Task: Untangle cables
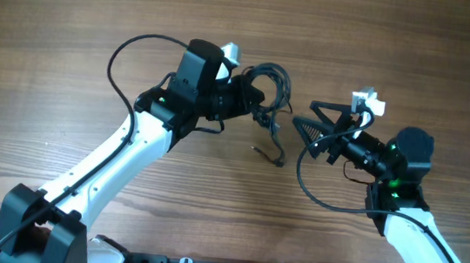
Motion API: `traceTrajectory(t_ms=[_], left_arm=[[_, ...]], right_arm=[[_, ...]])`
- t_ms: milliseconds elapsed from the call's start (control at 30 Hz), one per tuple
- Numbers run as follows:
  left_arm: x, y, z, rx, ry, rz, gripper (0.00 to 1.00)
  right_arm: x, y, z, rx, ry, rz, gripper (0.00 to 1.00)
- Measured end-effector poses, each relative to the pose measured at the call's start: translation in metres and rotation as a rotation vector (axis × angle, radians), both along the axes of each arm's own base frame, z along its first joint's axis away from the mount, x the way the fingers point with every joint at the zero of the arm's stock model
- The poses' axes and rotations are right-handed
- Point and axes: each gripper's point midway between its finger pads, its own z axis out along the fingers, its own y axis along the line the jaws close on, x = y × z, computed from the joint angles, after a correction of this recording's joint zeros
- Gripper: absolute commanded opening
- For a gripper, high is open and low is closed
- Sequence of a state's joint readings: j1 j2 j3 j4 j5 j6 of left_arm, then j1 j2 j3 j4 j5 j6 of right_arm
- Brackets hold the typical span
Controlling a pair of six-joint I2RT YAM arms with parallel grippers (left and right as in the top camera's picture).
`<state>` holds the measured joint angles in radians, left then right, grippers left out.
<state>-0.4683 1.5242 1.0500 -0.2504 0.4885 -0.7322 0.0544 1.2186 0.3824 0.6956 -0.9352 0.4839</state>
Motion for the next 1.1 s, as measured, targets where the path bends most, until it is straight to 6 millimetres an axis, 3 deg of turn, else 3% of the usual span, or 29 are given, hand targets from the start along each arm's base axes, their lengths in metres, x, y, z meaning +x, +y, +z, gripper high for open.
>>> traceTrajectory(t_ms=[200, 233, 267, 367, 433, 633, 700, 900, 1100], left_arm=[[-0.013, -0.011, 0.006, -0.007, -0.088, -0.169, 0.04], [-0.014, -0.011, 0.006, -0.008, -0.092, -0.175, 0.07], [-0.014, -0.011, 0.007, -0.009, -0.096, -0.182, 0.17], [-0.015, -0.012, 0.007, -0.01, -0.102, -0.192, 0.08], [-0.014, -0.011, 0.007, -0.009, -0.106, -0.193, 0.04], [0.006, 0.016, 0.007, -0.025, -0.066, -0.084, 0.04], [0.013, 0.024, 0.009, -0.042, -0.043, -0.034, 0.04], [0.01, 0.015, 0.01, -0.059, -0.025, -0.035, 0.04], [0.013, 0.019, 0.009, -0.045, -0.03, -0.014, 0.04]], right_arm=[[-0.012, 0.008, 0.001, -0.01, -0.03, 0.086, 0.81], [-0.013, 0.01, 0.0, -0.01, -0.028, 0.095, 0.8], [-0.016, 0.015, -0.002, -0.01, -0.023, 0.115, 0.77], [-0.027, 0.033, -0.01, -0.018, -0.011, 0.189, 0.63], [-0.036, 0.042, -0.015, -0.015, 0.009, 0.245, 0.58], [-0.05, 0.044, -0.028, -0.003, 0.116, 0.308, 0.59], [-0.052, 0.047, -0.028, -0.003, 0.116, 0.32, 0.64], [-0.046, 0.062, -0.036, -0.047, 0.12, 0.255, 0.73], [-0.027, 0.049, -0.04, -0.076, 0.111, 0.139, 0.77]])
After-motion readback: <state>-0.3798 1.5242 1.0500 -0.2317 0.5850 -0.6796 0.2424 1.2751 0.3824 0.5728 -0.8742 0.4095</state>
